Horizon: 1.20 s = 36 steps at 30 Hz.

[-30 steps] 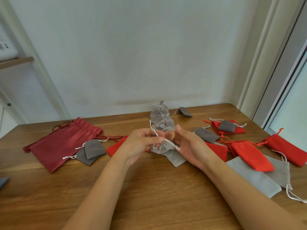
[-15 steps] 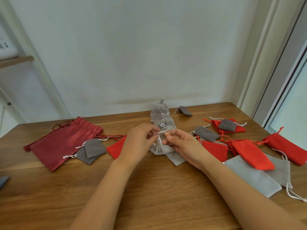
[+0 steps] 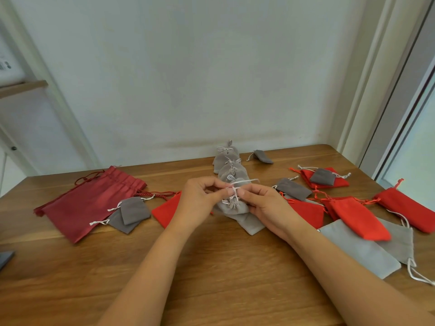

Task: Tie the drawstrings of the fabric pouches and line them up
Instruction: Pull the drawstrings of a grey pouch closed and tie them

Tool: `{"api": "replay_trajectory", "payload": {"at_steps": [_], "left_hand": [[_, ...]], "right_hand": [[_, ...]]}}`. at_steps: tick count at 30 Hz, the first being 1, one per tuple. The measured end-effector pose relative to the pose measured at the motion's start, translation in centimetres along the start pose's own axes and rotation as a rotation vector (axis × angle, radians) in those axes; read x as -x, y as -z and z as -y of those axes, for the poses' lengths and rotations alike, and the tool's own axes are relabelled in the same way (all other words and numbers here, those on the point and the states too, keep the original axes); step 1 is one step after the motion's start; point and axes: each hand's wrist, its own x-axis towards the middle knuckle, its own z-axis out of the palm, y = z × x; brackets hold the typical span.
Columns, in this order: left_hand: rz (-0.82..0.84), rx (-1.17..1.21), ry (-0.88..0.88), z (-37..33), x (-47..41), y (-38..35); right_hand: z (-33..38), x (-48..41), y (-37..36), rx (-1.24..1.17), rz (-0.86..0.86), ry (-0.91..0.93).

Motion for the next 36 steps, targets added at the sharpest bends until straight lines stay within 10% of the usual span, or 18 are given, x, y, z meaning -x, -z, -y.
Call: {"api": "replay_trajectory", "payload": {"at_steps": [15, 36], "left_hand": [[-0.048, 0.497, 0.083, -1.3, -0.3, 1.5], [0.278, -0.396, 0.164, -0.6, 0.5, 0.6]], "right_hand": [[0.0, -0.4, 0.5, -0.079, -0.101, 0.056], [0.0, 0.3, -0.4, 0.274, -0.109, 0.201]]}}
